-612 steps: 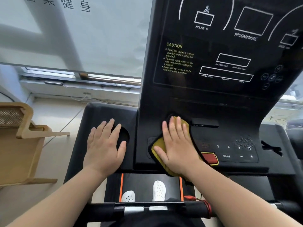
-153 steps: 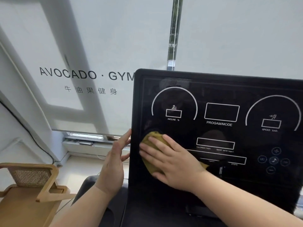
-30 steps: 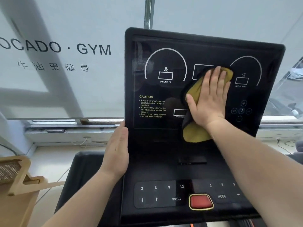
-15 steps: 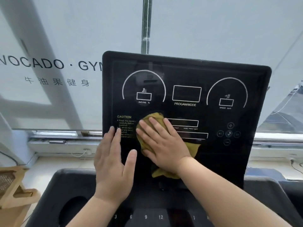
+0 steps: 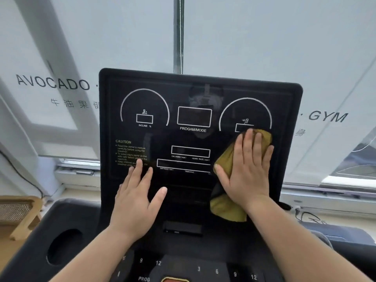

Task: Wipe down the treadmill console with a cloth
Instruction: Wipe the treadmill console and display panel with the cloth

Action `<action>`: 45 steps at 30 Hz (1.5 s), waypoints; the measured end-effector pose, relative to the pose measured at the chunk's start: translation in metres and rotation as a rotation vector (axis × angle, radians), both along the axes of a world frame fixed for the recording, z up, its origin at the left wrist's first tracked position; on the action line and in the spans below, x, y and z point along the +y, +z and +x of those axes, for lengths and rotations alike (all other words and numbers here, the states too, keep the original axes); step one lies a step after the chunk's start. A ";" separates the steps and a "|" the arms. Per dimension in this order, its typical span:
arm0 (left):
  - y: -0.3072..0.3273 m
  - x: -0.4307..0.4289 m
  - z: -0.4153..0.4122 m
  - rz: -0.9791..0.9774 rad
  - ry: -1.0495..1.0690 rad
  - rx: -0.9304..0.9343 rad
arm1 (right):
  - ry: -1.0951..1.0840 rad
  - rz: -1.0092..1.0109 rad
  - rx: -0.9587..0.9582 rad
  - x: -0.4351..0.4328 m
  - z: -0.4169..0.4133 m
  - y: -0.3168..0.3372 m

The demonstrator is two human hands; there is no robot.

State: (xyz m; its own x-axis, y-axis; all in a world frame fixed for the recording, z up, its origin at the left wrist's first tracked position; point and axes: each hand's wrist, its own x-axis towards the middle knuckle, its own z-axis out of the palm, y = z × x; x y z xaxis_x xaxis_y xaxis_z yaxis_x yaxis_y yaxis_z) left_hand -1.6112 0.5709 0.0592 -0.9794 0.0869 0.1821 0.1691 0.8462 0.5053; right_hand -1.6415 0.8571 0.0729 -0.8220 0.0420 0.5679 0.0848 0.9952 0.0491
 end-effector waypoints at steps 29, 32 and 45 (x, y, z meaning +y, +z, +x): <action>-0.005 -0.007 0.001 0.065 0.018 0.017 | 0.161 0.257 0.065 0.016 -0.050 0.081; -0.007 -0.007 0.000 0.082 0.028 0.027 | 0.127 0.162 0.093 -0.010 -0.074 0.106; -0.006 -0.005 0.000 0.122 0.035 0.096 | 0.536 0.616 -0.122 -0.060 -0.033 0.013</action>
State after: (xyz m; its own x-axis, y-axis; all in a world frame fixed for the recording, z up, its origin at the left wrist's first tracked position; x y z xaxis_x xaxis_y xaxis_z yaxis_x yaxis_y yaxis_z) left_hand -1.6110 0.5658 0.0535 -0.9590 0.0241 0.2823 0.1927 0.7860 0.5875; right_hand -1.6745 0.7974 0.0863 -0.6996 -0.6632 0.2661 -0.4353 0.6908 0.5774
